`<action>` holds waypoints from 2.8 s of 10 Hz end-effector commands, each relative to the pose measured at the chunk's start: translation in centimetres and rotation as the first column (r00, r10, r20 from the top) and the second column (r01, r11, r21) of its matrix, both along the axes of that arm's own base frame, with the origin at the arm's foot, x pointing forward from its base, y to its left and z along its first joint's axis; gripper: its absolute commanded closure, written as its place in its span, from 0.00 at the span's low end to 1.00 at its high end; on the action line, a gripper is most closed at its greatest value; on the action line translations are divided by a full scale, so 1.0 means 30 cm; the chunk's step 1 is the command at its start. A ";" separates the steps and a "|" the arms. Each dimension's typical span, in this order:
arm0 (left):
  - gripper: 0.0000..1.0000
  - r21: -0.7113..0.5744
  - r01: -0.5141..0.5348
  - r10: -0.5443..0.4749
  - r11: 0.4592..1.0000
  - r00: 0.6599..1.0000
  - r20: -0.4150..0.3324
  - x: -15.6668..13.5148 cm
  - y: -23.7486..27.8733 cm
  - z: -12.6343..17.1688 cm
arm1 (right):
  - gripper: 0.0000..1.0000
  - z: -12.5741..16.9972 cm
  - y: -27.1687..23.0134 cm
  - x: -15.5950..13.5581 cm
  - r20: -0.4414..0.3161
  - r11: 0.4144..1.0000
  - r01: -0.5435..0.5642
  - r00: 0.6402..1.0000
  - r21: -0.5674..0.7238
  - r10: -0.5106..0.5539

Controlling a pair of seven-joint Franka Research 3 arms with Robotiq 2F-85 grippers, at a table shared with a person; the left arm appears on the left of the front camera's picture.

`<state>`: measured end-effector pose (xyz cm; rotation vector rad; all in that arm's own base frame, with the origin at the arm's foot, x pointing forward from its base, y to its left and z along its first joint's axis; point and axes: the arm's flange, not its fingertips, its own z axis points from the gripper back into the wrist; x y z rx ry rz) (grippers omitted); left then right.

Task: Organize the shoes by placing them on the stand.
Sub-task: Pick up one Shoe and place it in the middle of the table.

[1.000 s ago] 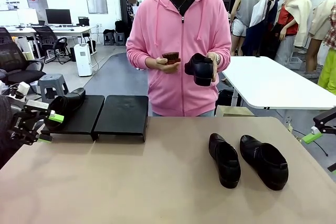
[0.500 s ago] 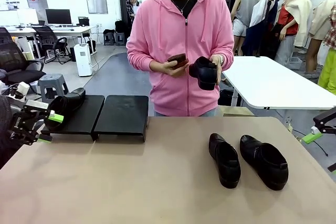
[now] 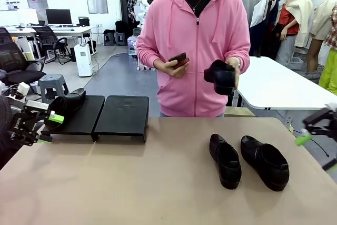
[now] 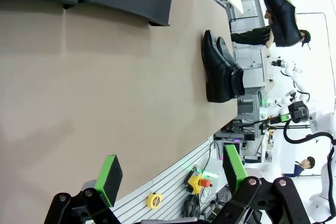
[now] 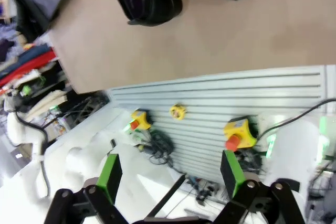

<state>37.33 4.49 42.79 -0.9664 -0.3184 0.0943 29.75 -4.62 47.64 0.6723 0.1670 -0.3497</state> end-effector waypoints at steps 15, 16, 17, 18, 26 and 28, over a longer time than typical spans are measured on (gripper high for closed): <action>0.00 -0.021 0.004 -0.003 1.000 1.000 0.024 -0.015 -0.004 -0.013 | 0.00 0.301 -0.852 -0.275 -0.002 0.960 0.234 0.972 0.151 -0.237; 0.00 -0.021 0.004 -0.003 1.000 1.000 0.024 -0.015 -0.004 -0.013 | 0.00 0.304 -0.838 -0.264 -0.004 0.964 0.226 0.974 0.140 -0.227; 0.00 -0.021 0.004 -0.003 1.000 1.000 0.024 -0.015 -0.004 -0.013 | 0.00 0.300 -0.821 -0.250 -0.020 0.966 0.230 0.973 0.116 -0.229; 0.00 -0.021 0.004 -0.003 1.000 1.000 0.024 -0.015 -0.004 -0.013 | 0.00 0.299 -0.803 -0.231 -0.019 0.972 0.206 0.979 0.117 -0.205; 0.00 -0.021 0.004 -0.003 1.000 1.000 0.024 -0.015 -0.004 -0.013 | 0.00 0.192 0.160 0.206 -0.083 0.948 0.080 0.990 -0.308 -0.110; 0.00 -0.021 0.004 -0.003 1.000 1.000 0.024 -0.015 -0.004 -0.013 | 0.00 0.072 0.419 0.331 -0.035 0.926 0.064 0.996 -0.373 -0.083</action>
